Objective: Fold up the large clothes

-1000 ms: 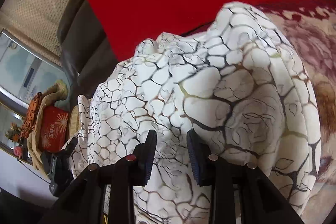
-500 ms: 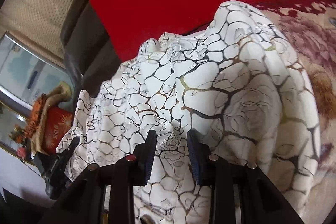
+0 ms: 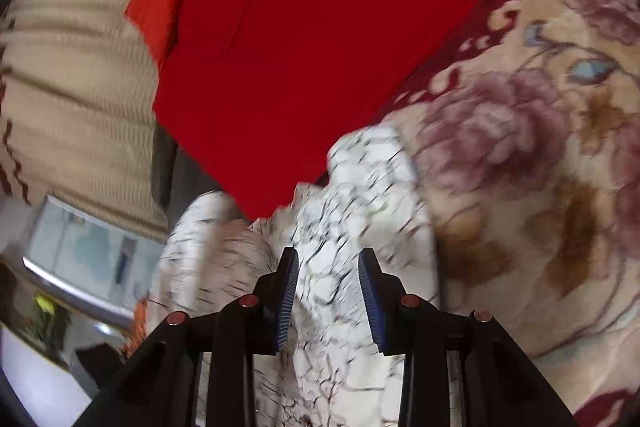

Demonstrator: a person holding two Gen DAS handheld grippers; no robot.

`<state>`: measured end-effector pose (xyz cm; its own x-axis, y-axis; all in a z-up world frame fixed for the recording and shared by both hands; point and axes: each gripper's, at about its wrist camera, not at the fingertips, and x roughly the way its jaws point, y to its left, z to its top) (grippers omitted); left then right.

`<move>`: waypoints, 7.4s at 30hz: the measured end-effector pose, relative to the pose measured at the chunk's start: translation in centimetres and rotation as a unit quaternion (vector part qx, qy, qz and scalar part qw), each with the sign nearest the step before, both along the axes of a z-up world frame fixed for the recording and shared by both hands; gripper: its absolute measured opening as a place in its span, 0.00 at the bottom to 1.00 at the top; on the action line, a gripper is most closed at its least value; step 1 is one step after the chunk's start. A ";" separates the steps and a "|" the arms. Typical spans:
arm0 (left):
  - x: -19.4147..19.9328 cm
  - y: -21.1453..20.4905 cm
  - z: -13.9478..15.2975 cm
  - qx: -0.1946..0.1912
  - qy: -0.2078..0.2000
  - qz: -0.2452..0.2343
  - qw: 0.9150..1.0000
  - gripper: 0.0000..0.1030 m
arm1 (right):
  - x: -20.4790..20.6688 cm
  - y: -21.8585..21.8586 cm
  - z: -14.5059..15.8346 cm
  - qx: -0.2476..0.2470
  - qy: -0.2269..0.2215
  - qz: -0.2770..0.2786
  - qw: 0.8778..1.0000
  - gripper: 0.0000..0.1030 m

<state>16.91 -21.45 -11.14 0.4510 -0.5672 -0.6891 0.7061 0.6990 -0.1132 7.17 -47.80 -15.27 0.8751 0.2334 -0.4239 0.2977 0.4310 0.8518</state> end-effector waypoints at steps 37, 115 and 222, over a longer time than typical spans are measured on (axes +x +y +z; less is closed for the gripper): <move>4.7 13.8 -7.2 -0.040 0.133 0.177 0.974 0.79 | 9.4 10.0 1.0 -0.088 0.008 0.136 0.987 0.82; 8.9 18.4 -4.4 -0.119 0.181 0.153 0.964 0.85 | 7.8 7.1 -3.5 -0.048 0.034 0.134 0.989 0.72; 2.0 8.5 -8.4 0.064 -0.028 0.061 0.996 1.00 | 14.4 0.9 -3.2 -0.057 0.102 0.100 0.988 0.11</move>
